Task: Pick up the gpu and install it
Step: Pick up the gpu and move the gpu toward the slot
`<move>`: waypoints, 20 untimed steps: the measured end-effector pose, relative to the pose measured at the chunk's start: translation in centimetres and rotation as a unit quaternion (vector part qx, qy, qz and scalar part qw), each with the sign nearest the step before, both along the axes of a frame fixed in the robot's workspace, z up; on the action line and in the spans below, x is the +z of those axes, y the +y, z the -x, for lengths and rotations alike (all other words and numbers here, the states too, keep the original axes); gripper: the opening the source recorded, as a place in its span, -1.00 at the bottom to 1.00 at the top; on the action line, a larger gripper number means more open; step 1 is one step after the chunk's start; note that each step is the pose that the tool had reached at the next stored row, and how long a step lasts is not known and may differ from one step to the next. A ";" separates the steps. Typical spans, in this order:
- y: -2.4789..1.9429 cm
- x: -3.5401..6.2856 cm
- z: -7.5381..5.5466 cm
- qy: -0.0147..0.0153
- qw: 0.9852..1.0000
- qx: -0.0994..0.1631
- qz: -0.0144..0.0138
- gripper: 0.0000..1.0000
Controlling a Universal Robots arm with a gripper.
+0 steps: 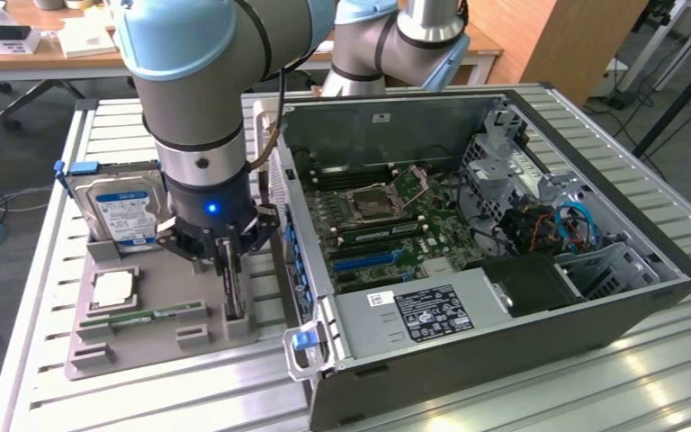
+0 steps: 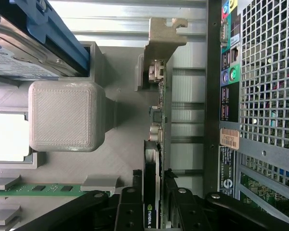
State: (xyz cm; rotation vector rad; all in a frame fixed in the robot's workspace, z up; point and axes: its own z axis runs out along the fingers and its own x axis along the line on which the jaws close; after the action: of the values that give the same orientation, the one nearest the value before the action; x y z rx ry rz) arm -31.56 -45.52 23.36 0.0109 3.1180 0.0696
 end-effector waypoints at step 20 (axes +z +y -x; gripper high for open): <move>0.00 -0.01 -0.1 0.000 1.000 0.007 0.000 -0.48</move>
State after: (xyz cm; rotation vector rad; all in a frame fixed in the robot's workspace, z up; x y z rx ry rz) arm -31.48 -45.52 23.36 -0.0118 3.1185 0.0701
